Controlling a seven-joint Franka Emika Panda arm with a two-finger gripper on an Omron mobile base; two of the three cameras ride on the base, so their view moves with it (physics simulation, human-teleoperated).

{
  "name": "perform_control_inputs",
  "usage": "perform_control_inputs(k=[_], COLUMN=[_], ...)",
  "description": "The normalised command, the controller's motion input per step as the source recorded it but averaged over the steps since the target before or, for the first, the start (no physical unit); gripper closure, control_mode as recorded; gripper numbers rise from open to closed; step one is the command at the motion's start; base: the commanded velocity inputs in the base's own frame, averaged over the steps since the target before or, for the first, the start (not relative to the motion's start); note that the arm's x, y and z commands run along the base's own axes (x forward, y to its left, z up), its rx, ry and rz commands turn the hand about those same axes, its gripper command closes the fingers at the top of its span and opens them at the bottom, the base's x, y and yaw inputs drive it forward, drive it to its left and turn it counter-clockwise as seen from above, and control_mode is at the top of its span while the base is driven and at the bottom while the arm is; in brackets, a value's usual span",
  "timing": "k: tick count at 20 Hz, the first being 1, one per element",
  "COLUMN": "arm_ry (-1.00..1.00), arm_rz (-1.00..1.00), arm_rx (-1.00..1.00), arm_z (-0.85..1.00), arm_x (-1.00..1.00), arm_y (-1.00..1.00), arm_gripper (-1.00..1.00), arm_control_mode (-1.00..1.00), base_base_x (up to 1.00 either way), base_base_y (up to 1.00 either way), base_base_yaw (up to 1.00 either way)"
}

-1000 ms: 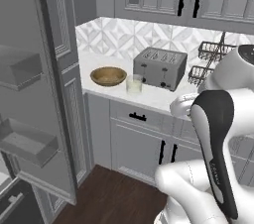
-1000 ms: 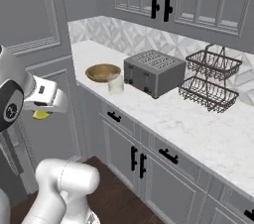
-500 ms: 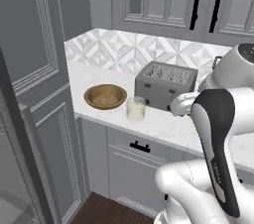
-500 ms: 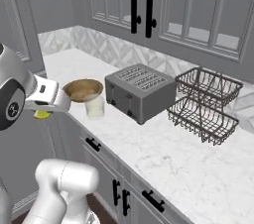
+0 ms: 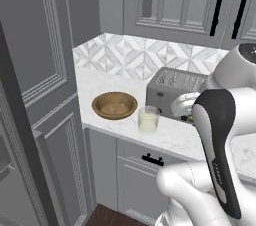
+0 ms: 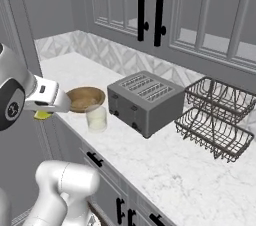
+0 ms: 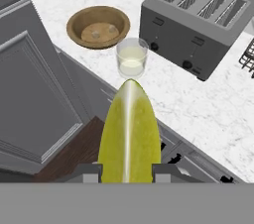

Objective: Grab a lemon wedge from the fridge and one ice cube from the ice bowl, and put them in the glass of lemonade.

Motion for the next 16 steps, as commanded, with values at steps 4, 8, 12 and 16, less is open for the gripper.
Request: perform_control_inputs(k=[4, 8, 12, 16], arm_ry=[0.0, 0.0, 0.0, 0.0], arm_rz=[0.0, 0.0, 0.0, 0.0], arm_rx=[0.0, 0.0, 0.0, 0.0], arm_z=[0.0, 0.0, 0.0, 0.0], arm_x=[0.0, 0.0, 0.0, 0.0], arm_y=[0.0, 0.0, 0.0, 0.0], arm_gripper=[1.0, 1.0, 1.0, 1.0], arm_control_mode=[1.0, 1.0, 1.0, 1.0], base_base_x=[0.67, 0.44, 0.57, 0.15], base_base_y=[0.06, 0.04, 0.06, 0.0], base_base_yaw=[0.0, 0.0, 0.0, 0.0])
